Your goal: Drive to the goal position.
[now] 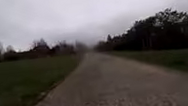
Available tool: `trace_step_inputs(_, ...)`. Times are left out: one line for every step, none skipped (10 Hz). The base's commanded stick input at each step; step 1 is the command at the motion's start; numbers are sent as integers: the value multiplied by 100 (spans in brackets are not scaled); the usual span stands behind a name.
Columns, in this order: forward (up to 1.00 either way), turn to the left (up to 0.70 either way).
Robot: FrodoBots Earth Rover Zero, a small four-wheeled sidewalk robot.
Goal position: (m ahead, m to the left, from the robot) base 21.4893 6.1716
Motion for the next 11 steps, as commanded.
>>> trace_step_inputs(85,0)
trace_step_inputs(85,0)
trace_step_inputs(85,0)
trace_step_inputs(85,0)
trace_step_inputs(85,0)
trace_step_inputs(85,0)
trace_step_inputs(85,0)
trace_step_inputs(85,0)
trace_step_inputs(85,0)
trace_step_inputs(85,0)
trace_step_inputs(85,0)
